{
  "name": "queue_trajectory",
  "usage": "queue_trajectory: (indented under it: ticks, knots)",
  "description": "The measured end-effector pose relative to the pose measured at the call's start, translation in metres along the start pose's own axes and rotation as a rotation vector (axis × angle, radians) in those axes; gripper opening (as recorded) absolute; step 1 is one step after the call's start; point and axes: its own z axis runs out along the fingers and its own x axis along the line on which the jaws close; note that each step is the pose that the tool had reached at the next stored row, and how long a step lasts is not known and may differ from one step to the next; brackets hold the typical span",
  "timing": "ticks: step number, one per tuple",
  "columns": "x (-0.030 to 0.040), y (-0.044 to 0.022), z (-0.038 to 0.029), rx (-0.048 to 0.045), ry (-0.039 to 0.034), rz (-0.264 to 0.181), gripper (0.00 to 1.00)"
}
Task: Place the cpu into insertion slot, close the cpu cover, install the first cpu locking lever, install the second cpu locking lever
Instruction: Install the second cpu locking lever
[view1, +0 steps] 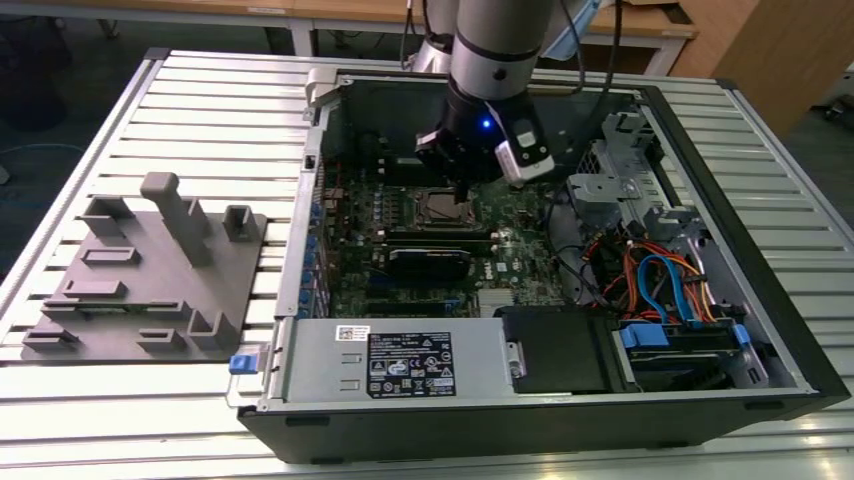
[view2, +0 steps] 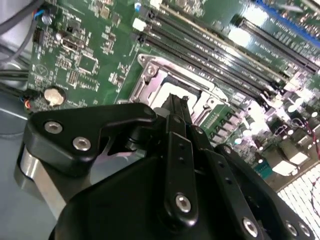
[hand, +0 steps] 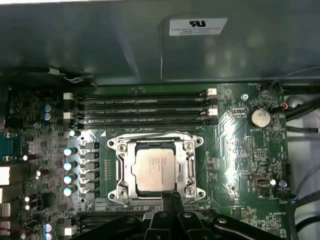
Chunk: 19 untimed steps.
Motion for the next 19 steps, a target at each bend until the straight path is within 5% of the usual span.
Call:
queue_trajectory:
  ticks: [4,7,11,19]
  knots:
    - [-0.0001,-0.0008,0.0014,-0.0015,0.0055,0.000,0.10]
    - [-0.0002,-0.0045,0.0018,-0.0241,0.0115,0.001,0.10]
    - [-0.0007,-0.0147,0.0015,-0.0251,0.0133,0.001,0.10]
    - [0.0057,-0.0196,0.0032,-0.0263,0.0134,0.001,0.10]
